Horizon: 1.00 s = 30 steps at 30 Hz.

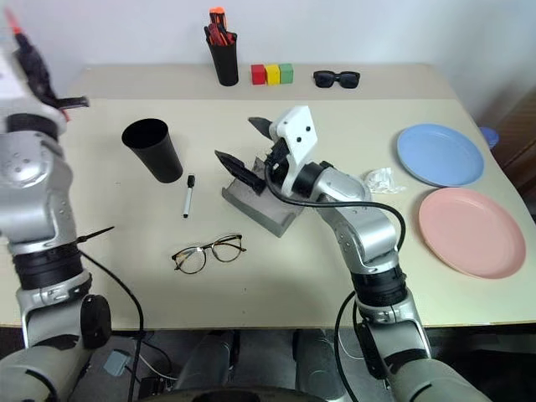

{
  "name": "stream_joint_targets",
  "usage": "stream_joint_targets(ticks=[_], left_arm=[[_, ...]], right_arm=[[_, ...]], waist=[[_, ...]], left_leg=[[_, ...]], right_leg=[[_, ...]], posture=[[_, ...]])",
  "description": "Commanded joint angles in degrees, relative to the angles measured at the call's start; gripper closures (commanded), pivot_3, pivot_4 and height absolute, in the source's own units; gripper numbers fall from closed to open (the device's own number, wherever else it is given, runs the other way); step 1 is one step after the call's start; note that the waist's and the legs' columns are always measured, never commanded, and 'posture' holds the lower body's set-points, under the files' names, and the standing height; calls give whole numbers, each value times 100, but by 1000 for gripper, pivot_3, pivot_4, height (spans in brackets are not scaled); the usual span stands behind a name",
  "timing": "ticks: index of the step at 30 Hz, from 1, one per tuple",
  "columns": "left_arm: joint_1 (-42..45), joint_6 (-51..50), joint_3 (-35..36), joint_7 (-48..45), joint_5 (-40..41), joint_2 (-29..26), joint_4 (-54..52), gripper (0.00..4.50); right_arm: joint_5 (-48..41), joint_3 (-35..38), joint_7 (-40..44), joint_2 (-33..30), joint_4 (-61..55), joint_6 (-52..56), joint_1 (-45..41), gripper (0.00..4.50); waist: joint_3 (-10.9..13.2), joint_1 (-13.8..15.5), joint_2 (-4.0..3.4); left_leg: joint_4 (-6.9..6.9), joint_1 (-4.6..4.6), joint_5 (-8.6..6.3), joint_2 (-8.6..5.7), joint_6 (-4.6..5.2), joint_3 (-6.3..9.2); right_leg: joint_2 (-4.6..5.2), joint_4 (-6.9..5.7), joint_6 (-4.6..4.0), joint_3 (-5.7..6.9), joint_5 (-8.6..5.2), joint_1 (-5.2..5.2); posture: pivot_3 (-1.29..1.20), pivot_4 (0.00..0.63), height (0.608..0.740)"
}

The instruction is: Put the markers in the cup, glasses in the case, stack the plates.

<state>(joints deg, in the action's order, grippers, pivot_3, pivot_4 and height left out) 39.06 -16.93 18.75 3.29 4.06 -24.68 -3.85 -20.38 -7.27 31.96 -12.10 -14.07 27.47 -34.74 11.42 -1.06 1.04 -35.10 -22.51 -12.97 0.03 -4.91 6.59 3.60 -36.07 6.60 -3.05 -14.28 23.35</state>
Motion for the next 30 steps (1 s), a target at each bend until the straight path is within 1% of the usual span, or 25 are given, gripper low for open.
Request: stream_joint_targets(ticks=[1, 4, 11, 13, 14, 17, 18, 22, 25, 27, 30], left_arm=[[305, 795, -348, -147, -97, 195, 651, 4467], [363, 1135, -456, -145, -138, 316, 1087, 4467], [258, 1555, -530, -133, -105, 583, 1619, 4467], [231, 1575, -512, -82, -106, 648, 1643, 3471], [219, 1600, -514, -51, -145, 656, 1649, 3070], [212, 1612, -525, 55, -235, 668, 1657, 1541], [194, 1615, -511, 41, -189, 687, 1589, 1096], [85, 1513, -421, -86, 90, 747, 1117, 1096], [-240, 1119, -455, -575, 626, 729, 111, 1096], [-639, 406, -719, -1089, 1124, 629, -783, 1096], [-1277, -1001, -1242, -1286, 1344, 415, -1890, 229]], right_arm=[[167, -179, -19, 166, 131, -321, -198, 0], [227, -247, -12, 243, 150, -417, -185, 0], [250, -291, -11, 239, 70, -432, -66, 0], [251, -297, -15, 239, 68, -430, -66, 0], [250, -296, -16, 239, 73, -429, -71, 0], [246, -288, -8, 238, 103, -434, -86, 0], [251, -299, 0, 236, 106, -437, -82, 0], [274, -327, 50, 176, 80, -439, -29, 0], [304, -256, 117, 13, 47, -437, 67, 0], [298, -98, 171, -188, 59, -438, 151, 0], [280, 189, 267, -554, 149, -459, 262, 0]], waist=[[0, -3, 0], [0, -36, -1], [0, -104, -1], [0, -116, -1], [0, -122, -1], [0, -139, -1], [0, -145, -1], [0, -144, -1], [0, -145, -1], [0, -143, -1], [0, -122, -1]], left_leg=[[1, 0, 0, 0, 0, 0], [1, -6, 0, 0, 0, 0], [-2, -5, 1, 0, 1, 1], [-3, -5, 1, 0, 1, 1], [-3, -5, 1, 0, 1, 1], [-3, -5, 1, 0, 1, 2], [-3, -5, 1, 0, 1, 2], [-3, -4, 1, 0, 1, 2], [-1, -5, 1, 0, 1, 2], [-1, -6, 1, 0, 1, 2], [0, -3, 0, 0, 1, 2]], right_leg=[[0, -1, 0, 0, 0, 1], [0, -2, 2, -1, 1, 8], [0, -7, 4, 0, 3, 7], [-1, -7, 6, 0, 4, 6], [0, -7, 6, 0, 4, 6], [-1, -7, 6, 0, 4, 6], [-1, -7, 6, 0, 4, 7], [-1, -9, 6, 0, 4, 7], [1, -7, 6, -1, 4, 6], [1, -7, 6, -1, 4, 7], [2, -6, 6, -1, 3, -1]], posture=[[0, 150, 740], [0, 150, 740], [0, 150, 740], [0, 150, 740], [0, 150, 740], [0, 150, 740], [0, 150, 740], [0, 150, 740], [0, 150, 740], [0, 150, 740], [0, 150, 740]])
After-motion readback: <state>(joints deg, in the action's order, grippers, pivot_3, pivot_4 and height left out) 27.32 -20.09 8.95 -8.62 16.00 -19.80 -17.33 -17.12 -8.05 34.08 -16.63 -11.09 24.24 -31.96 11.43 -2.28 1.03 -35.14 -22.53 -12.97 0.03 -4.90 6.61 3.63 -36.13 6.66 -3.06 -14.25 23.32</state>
